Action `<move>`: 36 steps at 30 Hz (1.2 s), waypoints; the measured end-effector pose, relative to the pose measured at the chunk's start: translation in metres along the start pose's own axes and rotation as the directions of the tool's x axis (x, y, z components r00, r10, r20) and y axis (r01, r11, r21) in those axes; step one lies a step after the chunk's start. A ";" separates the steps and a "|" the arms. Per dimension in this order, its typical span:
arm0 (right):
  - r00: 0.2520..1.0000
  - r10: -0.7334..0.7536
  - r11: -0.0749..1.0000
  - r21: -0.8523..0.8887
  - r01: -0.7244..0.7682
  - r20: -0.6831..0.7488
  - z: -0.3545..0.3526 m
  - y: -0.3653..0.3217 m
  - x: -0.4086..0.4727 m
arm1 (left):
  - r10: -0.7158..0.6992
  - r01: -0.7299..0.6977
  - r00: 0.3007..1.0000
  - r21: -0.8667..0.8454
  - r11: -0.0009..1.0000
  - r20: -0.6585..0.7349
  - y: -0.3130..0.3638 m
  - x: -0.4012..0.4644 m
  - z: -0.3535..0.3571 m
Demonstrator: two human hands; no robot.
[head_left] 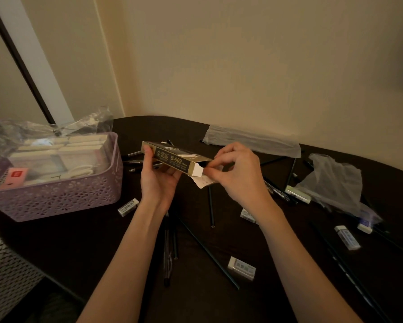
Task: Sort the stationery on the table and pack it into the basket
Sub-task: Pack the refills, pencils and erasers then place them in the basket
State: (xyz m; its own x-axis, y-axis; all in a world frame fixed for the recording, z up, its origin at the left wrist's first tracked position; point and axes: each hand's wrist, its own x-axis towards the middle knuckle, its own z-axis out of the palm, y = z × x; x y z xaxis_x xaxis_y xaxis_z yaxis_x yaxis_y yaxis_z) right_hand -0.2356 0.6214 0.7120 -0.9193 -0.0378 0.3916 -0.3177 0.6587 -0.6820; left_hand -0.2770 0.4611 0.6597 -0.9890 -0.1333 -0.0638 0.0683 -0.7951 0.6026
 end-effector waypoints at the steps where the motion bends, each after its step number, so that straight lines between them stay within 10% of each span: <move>1: 1.000 0.007 1.000 0.000 -0.007 -0.015 0.002 0.001 0.000 | 0.001 -0.001 1.000 0.002 1.000 0.003 0.000 0.000 0.000; 8: 0.980 0.004 0.996 0.088 0.014 -0.198 0.000 -0.012 -0.006 | 0.071 -0.075 0.997 -0.123 0.990 -0.037 0.014 0.010 -0.012; 15: 0.814 0.244 0.963 -0.227 -0.142 0.527 0.028 -0.034 -0.028 | 0.034 -0.058 0.995 -0.282 0.958 -0.091 0.023 0.015 -0.018; 28: 0.862 0.202 0.921 -0.389 -0.006 0.465 0.075 -0.037 -0.052 | -0.035 0.017 0.998 -0.338 0.941 -0.048 0.029 0.005 -0.025; 36: 0.805 0.403 0.915 -0.206 -0.347 0.435 0.031 -0.029 -0.022 | -0.112 0.093 0.993 -0.383 0.919 -0.028 0.030 0.002 -0.027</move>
State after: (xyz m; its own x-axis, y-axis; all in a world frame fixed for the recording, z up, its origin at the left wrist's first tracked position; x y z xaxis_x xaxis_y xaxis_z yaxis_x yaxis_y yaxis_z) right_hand -0.2137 0.5792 0.7042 -0.9691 -0.0922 -0.2286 0.0761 0.7704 -0.6331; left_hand -0.2735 0.4211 0.6564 -0.9864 -0.0597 -0.1529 0.0211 -0.9699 0.2428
